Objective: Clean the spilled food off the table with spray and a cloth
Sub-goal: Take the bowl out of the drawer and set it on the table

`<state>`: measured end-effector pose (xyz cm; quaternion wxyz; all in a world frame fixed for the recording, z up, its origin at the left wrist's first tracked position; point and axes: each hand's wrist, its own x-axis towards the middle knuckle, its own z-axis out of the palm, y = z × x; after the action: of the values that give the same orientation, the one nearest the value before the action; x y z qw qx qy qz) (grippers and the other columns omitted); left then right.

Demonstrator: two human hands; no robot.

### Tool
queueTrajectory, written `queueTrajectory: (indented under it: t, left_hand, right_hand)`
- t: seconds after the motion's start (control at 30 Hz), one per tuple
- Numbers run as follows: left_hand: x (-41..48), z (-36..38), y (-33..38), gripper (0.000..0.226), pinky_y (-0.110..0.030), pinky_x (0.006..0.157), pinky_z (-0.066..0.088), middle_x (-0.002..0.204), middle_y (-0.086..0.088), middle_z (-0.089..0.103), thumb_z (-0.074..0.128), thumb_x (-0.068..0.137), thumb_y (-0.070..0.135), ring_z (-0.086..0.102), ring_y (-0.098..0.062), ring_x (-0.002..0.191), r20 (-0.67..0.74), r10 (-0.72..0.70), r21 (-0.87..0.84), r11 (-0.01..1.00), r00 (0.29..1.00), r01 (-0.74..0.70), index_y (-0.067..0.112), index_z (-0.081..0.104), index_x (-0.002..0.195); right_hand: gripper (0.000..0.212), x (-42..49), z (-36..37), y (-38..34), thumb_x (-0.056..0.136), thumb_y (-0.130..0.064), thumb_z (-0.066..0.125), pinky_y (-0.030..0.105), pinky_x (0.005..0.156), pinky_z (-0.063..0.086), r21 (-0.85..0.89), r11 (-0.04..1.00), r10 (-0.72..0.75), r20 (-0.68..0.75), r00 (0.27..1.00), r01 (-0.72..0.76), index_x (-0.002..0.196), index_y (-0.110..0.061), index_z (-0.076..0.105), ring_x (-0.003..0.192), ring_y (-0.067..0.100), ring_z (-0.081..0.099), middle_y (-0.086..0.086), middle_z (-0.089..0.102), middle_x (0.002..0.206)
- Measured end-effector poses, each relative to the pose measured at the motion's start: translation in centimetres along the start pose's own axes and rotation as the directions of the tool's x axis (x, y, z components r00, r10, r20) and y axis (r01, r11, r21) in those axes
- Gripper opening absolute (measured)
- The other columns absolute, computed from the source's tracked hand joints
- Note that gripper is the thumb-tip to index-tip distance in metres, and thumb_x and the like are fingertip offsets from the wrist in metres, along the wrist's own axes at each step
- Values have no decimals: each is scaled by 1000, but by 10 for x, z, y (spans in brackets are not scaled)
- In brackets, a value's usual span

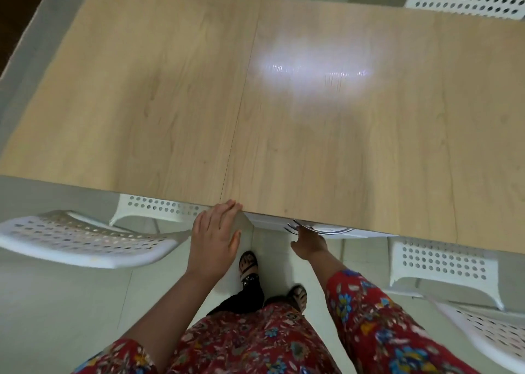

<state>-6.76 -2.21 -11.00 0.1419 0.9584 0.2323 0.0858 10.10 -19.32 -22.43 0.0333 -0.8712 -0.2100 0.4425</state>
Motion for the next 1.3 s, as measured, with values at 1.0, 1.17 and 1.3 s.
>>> queueTrajectory:
  t: [1.0,1.17,1.3]
  left_hand:
    - [-9,-10,15,82,-48,108,34,152,-5,35,73,76,16,33,-27,139,153,-66,45,997,986,60,17,33,147]
    - [-9,-5,13,83,-48,108,35,153,-4,35,73,76,16,34,-27,139,130,-67,53,997,989,61,17,32,148]
    - [-11,-3,10,84,-47,109,32,153,-4,33,73,76,17,32,-26,140,120,-51,70,997,991,42,18,30,149]
  right_hand:
    - [35,-98,63,38,93,-35,46,34,80,53,471,861,185,62,981,-192,71,-17,67,84,26,68,6,72,88]
    - [41,-66,37,54,92,-27,55,32,80,44,595,759,429,-149,891,-266,130,-13,50,111,33,58,14,57,124]
    - [49,-36,47,65,94,-25,54,32,76,46,514,740,409,168,897,-434,135,0,43,108,33,60,20,60,117]
